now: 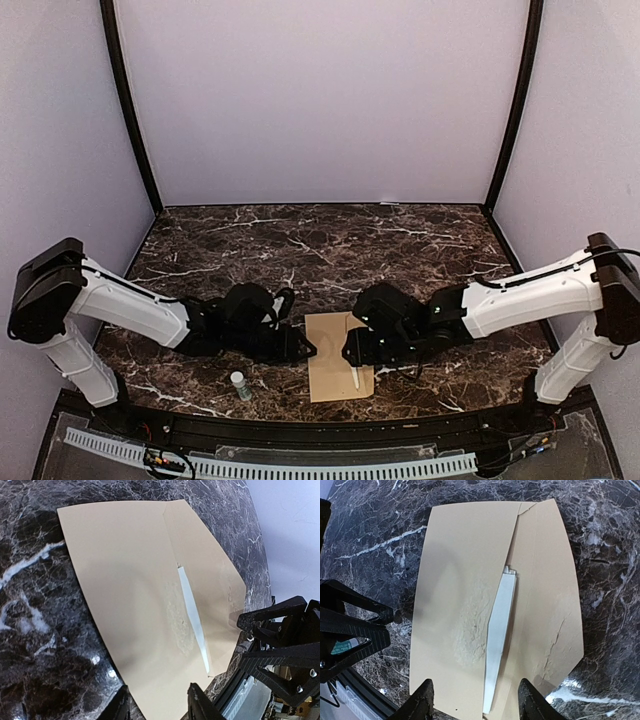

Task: Place the letter into the envelope and seal it
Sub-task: Place the letter in the envelope.

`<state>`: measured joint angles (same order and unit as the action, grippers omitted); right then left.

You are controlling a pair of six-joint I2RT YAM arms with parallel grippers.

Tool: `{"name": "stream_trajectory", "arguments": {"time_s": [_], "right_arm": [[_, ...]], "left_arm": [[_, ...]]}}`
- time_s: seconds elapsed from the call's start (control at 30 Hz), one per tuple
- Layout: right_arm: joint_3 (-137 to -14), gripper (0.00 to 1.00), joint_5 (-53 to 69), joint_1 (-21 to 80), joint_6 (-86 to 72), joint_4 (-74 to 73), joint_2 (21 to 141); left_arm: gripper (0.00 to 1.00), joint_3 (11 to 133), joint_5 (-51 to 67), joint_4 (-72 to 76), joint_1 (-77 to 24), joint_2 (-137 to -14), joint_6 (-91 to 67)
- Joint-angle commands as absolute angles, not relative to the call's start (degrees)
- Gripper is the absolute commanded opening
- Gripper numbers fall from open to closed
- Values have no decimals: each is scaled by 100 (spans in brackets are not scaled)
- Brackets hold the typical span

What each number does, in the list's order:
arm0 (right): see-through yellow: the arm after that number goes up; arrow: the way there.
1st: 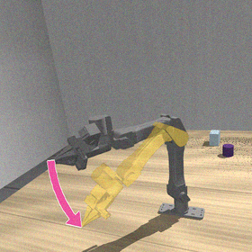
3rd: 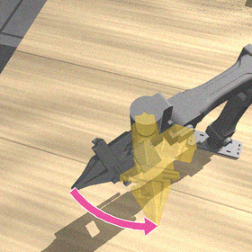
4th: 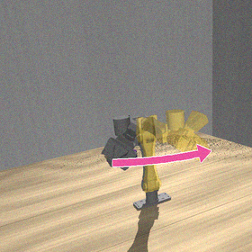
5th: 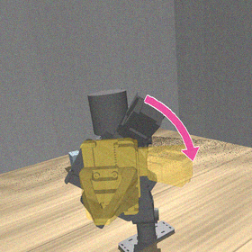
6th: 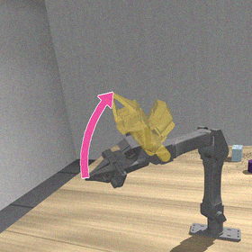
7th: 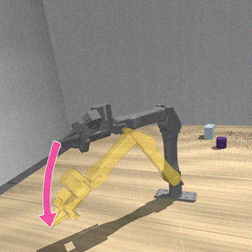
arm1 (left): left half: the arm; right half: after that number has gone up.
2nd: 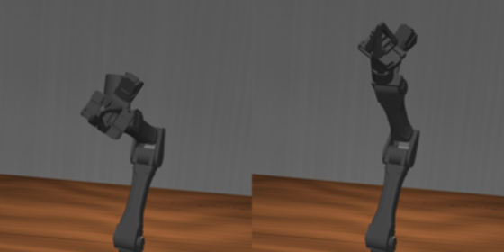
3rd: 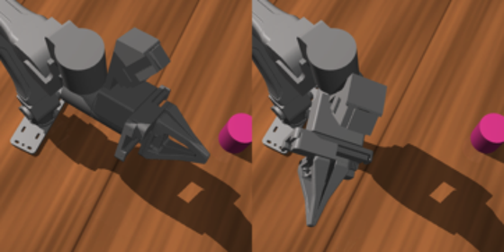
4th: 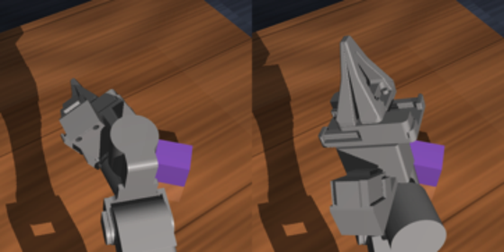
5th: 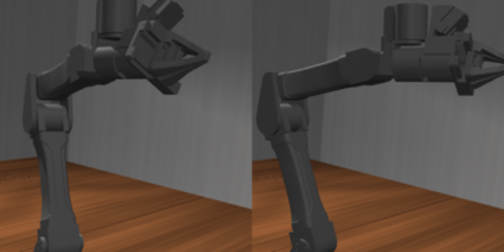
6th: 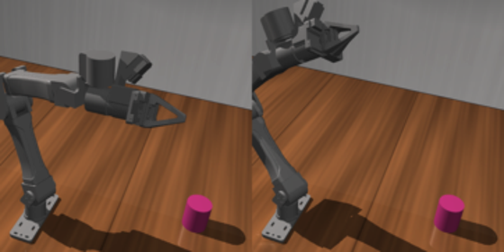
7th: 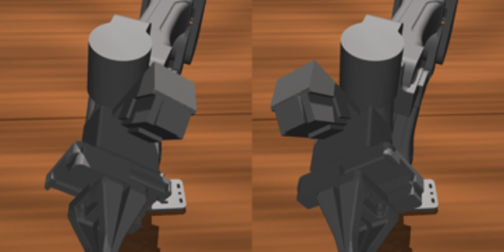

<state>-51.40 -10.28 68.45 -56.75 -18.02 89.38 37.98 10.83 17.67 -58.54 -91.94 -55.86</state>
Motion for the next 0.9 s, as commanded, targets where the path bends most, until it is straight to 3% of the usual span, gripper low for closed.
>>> {"name": "stream_trajectory", "arguments": {"time_s": [0.0, 0.87], "right_arm": [[-5198, 52, -954, 6635, -5399, -1583, 9109], [-5799, 40, -371, 6197, -4808, -1302, 10239]], "left_arm": [[38, 4053, 1191, 1687, -5739, -9403, -5355], [27, 4323, 1694, 1940, -5577, -10125, -5300]]}}
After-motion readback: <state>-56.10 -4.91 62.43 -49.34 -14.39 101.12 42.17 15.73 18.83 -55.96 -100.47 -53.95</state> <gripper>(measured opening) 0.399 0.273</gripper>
